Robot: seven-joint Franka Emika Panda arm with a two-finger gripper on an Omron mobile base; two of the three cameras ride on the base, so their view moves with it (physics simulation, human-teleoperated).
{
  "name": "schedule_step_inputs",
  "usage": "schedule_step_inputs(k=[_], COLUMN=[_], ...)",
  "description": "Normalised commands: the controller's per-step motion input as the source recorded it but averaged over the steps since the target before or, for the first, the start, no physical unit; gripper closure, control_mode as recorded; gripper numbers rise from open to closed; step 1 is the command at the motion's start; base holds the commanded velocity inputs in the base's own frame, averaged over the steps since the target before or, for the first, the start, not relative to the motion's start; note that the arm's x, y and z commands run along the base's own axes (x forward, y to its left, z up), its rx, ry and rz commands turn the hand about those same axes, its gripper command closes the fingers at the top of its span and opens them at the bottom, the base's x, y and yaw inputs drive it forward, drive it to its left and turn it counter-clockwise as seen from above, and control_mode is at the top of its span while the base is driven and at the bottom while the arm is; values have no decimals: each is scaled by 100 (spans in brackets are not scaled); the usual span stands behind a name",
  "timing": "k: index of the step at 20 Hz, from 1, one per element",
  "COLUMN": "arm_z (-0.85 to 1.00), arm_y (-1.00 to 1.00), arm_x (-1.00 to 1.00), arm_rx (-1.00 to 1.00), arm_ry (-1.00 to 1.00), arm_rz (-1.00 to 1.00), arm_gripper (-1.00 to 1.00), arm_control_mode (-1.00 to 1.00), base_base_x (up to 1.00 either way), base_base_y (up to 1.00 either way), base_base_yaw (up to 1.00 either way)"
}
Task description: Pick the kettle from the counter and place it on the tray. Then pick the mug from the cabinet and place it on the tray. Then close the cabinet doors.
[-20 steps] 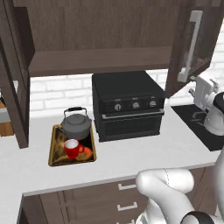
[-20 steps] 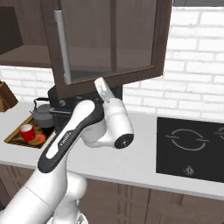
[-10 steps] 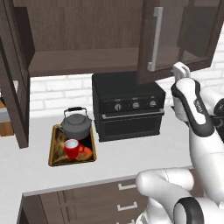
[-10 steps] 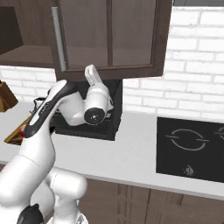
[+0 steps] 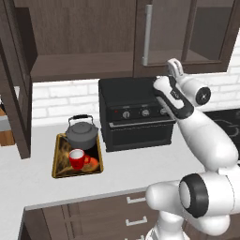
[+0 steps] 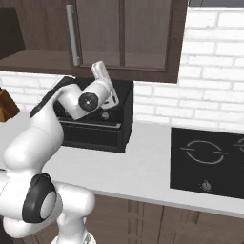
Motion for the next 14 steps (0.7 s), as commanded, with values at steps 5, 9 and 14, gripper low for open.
schedule_step_inputs(k=[5, 9, 14], arm_z=[5, 3, 1], arm_y=[15, 16, 14], arm_x=[73, 68, 68], arm_rx=[0, 0, 0], arm_ry=[17, 17, 21], arm_rz=[-6, -3, -2], arm_gripper=[-100, -100, -100], arm_control_mode=[-100, -100, -100], base_base_x=[0, 0, 0], base_base_y=[0, 0, 0], base_base_yaw=[0, 0, 0])
